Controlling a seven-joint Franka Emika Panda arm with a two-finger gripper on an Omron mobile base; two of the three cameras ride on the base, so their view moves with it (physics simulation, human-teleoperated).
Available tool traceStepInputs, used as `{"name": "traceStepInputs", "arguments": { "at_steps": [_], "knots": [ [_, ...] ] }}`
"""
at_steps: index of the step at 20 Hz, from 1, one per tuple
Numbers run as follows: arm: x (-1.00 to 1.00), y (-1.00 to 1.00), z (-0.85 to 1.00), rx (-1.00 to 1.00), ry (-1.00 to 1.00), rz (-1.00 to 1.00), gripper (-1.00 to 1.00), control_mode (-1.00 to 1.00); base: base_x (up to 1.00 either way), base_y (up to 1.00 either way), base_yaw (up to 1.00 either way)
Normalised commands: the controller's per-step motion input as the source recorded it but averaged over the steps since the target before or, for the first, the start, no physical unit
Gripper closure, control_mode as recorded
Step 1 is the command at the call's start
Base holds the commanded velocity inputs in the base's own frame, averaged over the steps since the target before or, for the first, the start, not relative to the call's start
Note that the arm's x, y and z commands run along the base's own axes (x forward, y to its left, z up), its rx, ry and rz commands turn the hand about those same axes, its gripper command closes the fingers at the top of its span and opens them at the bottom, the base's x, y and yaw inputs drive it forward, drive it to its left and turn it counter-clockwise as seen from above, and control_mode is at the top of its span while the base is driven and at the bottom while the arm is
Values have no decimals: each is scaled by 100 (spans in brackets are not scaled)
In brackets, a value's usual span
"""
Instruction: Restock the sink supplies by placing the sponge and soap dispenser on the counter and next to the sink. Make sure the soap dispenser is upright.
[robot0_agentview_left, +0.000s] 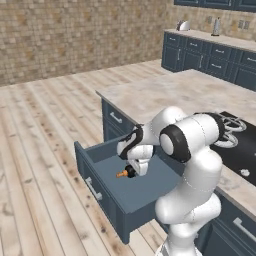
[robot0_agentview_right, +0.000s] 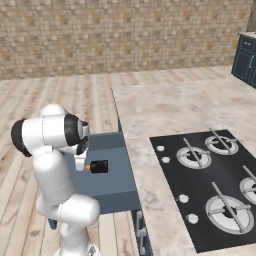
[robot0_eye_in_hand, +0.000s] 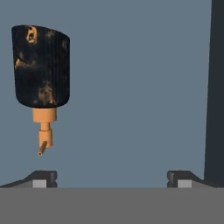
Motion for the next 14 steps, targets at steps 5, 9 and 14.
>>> {"name": "traceStepInputs", "arguments": {
  "at_steps": [5, 9, 14],
  "knots": [
    [37, 0, -14, 0, 13, 0, -100, -100, 0, 0, 0],
    [33, 4, -26, 0, 13, 0, -100, -100, 0, 0, 0],
    [31, 11, -31, 0, 11, 0, -100, -100, 0, 0, 0]
  ]
}}
